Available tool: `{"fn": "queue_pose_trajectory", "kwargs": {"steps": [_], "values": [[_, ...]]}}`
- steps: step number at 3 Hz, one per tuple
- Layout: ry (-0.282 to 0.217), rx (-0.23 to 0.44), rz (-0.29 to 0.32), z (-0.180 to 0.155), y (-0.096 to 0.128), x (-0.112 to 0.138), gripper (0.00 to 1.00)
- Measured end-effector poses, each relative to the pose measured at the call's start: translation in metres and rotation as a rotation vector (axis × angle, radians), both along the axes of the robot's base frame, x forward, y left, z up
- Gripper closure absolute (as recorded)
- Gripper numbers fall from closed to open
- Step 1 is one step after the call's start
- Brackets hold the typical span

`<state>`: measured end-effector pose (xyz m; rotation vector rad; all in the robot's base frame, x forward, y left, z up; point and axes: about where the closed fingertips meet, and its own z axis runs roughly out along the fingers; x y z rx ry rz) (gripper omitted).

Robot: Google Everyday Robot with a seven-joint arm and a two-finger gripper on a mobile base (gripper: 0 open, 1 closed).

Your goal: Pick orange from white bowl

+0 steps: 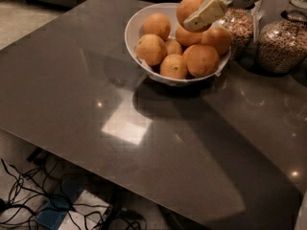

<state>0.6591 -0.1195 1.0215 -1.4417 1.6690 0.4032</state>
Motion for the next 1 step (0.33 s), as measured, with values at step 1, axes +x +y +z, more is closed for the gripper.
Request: {"fn": "queue_pose_trajectory", "kwargs": {"steps": [1], "values": [[0.000,0.000,0.000,0.0000,0.0000,0.0000,1.00]]}}
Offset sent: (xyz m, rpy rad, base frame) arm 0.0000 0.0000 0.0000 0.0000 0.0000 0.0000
